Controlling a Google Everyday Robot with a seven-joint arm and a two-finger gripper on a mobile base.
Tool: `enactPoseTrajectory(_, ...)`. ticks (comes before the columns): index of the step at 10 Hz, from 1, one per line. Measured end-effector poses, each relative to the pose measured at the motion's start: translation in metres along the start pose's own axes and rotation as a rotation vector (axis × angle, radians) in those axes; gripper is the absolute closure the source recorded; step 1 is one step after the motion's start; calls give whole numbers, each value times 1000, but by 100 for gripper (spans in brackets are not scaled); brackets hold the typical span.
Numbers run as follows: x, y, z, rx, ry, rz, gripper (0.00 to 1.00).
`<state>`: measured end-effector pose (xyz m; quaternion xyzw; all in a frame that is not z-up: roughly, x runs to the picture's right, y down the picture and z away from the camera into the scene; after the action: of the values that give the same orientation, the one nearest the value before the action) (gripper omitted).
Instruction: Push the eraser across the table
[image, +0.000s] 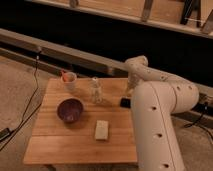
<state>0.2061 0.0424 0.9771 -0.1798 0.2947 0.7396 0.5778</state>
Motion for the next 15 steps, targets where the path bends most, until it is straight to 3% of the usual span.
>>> enactPoseTrajectory(7,17,2,-8,-11,22,-15,35)
enactPoseTrajectory(15,26,4,-11,3,44,-41,35)
